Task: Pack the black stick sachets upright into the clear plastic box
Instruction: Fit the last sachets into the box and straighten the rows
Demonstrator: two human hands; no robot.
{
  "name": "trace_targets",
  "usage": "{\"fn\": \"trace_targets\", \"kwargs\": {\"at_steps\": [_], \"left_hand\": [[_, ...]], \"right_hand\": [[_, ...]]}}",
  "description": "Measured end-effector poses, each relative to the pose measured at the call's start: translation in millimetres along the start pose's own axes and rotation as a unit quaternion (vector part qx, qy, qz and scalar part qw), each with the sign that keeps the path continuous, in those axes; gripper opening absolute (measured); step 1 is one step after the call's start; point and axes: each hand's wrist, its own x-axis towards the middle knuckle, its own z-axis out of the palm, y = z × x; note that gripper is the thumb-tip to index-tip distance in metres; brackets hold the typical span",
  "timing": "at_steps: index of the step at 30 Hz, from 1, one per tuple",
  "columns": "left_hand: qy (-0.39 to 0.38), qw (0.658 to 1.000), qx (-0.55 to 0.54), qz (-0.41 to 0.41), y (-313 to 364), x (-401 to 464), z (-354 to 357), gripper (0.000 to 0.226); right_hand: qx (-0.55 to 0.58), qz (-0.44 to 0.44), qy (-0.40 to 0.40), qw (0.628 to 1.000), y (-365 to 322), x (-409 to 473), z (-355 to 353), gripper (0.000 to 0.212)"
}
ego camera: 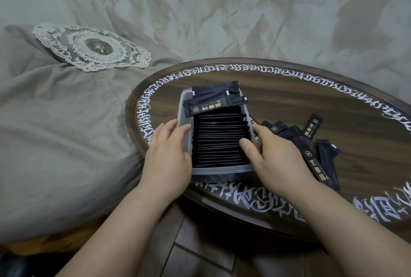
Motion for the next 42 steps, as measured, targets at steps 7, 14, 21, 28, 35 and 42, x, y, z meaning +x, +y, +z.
{"fn": "trace_targets", "kwargs": {"at_steps": [7, 14, 21, 28, 35, 42], "left_hand": [[0.031, 0.998, -0.058, 0.021, -1, 5, -5, 0.056], [0.047, 0.997, 0.000, 0.054, 13, 67, -29, 0.031], [-0.090, 0.981, 0.142, 0.094, 1, 125, -10, 0.051], [-0.082, 0.974, 0.160, 0.140, -9, 137, -1, 0.042], [-0.116, 0.967, 0.146, 0.176, -11, 139, -2, 0.028], [-0.164, 0.961, 0.125, 0.186, 1, 138, -10, 0.023]], "right_hand": [[-0.038, -0.029, 0.059, 0.997, -1, 8, -8, 0.050], [-0.042, -0.024, 0.093, 0.994, -3, 68, -29, 0.031], [-0.084, 0.017, 0.036, 0.996, 8, 119, -25, 0.024], [-0.098, -0.011, -0.026, 0.995, 8, 135, -21, 0.020], [-0.119, -0.040, -0.068, 0.990, 7, 135, -25, 0.027], [-0.146, -0.062, -0.091, 0.983, 4, 140, -26, 0.022]]}}
